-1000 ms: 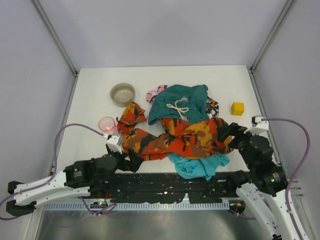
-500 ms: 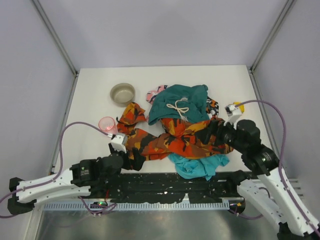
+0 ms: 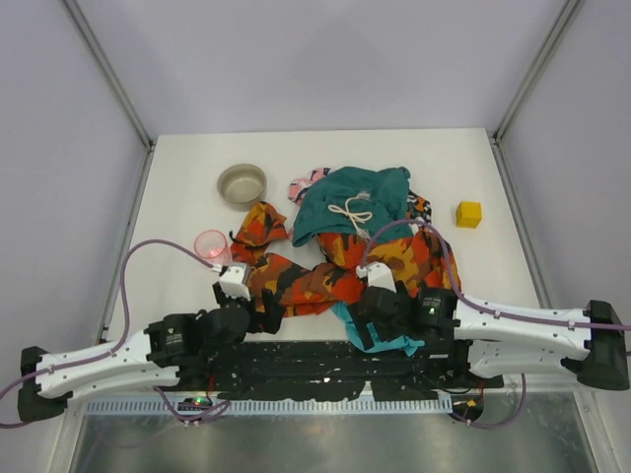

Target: Pick out a specific cloth from the pile

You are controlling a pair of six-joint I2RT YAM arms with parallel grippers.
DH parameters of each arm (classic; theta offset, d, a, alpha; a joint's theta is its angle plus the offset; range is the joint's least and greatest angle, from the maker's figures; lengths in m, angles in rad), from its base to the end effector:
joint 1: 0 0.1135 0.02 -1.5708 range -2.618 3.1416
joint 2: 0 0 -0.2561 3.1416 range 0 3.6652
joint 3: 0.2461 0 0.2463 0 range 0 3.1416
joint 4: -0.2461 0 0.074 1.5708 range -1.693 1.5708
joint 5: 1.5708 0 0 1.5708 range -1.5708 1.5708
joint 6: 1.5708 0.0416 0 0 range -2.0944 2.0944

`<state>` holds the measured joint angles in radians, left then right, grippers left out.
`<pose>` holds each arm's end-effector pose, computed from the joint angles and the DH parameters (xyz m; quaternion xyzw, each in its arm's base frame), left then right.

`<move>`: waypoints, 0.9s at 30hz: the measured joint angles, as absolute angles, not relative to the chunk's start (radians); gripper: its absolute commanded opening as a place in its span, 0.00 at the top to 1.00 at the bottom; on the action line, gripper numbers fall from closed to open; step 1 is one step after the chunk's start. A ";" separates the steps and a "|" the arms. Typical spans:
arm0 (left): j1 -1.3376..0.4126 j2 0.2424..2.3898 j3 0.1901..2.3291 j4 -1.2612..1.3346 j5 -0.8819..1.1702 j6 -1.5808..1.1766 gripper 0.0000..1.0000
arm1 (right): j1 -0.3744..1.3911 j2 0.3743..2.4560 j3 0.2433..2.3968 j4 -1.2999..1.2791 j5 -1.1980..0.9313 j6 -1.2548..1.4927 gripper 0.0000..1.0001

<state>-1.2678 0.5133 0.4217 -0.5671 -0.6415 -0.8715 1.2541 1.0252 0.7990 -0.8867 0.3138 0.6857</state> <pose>0.0611 -0.1120 0.2115 0.0316 0.8627 -0.2306 0.4490 0.0694 0.1704 0.2355 -0.2357 0.9333 0.0989 0.2523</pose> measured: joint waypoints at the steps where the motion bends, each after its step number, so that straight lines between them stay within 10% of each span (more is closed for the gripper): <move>1: -1.268 0.506 0.418 -0.567 -0.643 -0.876 0.00 | 1.255 1.023 0.762 -0.873 0.316 0.707 0.05; 9: -1.267 0.476 0.414 -0.578 -0.648 -0.894 0.00 | 1.255 1.059 0.517 -0.794 0.390 0.858 0.02; 16: -1.267 0.507 0.420 -0.604 -0.653 -0.919 0.00 | 1.272 1.125 0.509 -0.680 0.445 0.943 0.78; 27: -1.267 0.507 0.422 -0.627 -0.655 -0.940 0.00 | 1.255 0.781 0.733 -0.739 0.391 0.764 0.95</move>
